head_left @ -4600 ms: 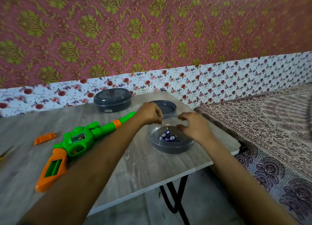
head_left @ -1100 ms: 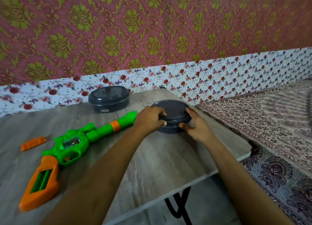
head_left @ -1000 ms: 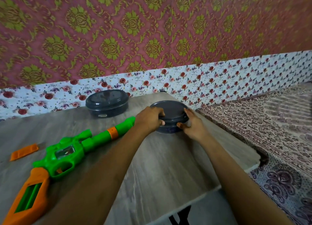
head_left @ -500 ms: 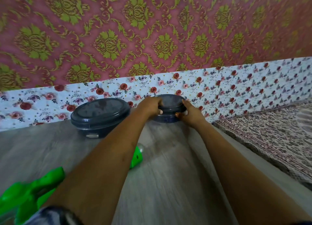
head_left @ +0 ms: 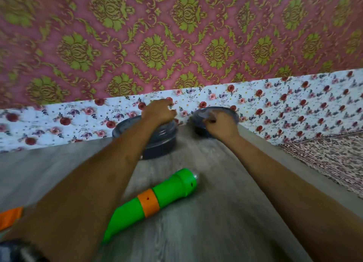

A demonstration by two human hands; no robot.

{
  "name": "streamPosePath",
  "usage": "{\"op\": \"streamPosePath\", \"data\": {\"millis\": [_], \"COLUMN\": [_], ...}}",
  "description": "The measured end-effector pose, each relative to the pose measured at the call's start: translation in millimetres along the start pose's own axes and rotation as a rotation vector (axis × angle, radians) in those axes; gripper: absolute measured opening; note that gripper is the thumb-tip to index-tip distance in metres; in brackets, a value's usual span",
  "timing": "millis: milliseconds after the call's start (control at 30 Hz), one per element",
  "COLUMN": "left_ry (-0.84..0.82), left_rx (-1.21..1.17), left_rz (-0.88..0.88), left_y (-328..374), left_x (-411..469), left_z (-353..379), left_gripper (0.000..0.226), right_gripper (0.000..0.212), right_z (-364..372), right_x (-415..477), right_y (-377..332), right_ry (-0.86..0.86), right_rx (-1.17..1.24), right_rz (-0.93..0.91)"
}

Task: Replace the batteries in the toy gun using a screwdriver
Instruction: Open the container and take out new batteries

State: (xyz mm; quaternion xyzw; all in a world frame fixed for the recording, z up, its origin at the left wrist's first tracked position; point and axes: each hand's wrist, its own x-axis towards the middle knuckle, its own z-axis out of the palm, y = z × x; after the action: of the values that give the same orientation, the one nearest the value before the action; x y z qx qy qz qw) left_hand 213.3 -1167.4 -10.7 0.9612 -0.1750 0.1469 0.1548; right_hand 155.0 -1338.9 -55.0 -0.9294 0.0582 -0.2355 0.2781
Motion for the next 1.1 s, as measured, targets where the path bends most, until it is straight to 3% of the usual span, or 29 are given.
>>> {"op": "streamPosePath", "data": {"millis": [100,167,233,300,400,633,833,1100], "left_ry": [-0.034,-0.086,-0.145,-0.191,-0.185,-0.099,-0.096,-0.251], "left_rx": [0.002,-0.064,-0.246,-0.493,-0.710,-0.921,-0.997,-1.070], "left_rz": [-0.281,-0.447,-0.568,-0.659,-0.733,-0.728,-0.528,-0.428], "left_y": [-52.9,-82.0,-98.1,-100.5,-97.7,-75.4,-2.7,99.0], "left_x": [-18.8,-33.2,-44.2,-52.5,-60.9,-78.6,-113.5,-222.9], "left_z": [-17.5,-22.3,-22.9,-22.5,-19.4,-34.8,-75.5,-74.5], "left_gripper": [0.050,0.056,0.067,0.073,0.056,0.052,0.047,0.039], "right_gripper": [0.018,0.035,0.060,0.063,0.061,0.069,0.052,0.049], "right_z": [21.3,34.1,45.8,51.2,54.3,13.9,-71.0,-159.1], "right_x": [-19.6,-25.8,-25.5,-25.0,-29.8,-46.0,-100.0,-240.2], "right_y": [-41.3,-59.9,-71.1,-80.7,-92.0,-99.1,-82.6,-24.4], "right_ry": [-0.187,-0.260,-0.312,-0.349,-0.386,-0.242,-0.078,0.013], "right_rx": [0.205,0.420,0.593,0.670,0.751,0.778,0.801,0.754], "right_rz": [0.009,0.141,0.282,0.354,0.418,0.376,0.343,0.405]}}
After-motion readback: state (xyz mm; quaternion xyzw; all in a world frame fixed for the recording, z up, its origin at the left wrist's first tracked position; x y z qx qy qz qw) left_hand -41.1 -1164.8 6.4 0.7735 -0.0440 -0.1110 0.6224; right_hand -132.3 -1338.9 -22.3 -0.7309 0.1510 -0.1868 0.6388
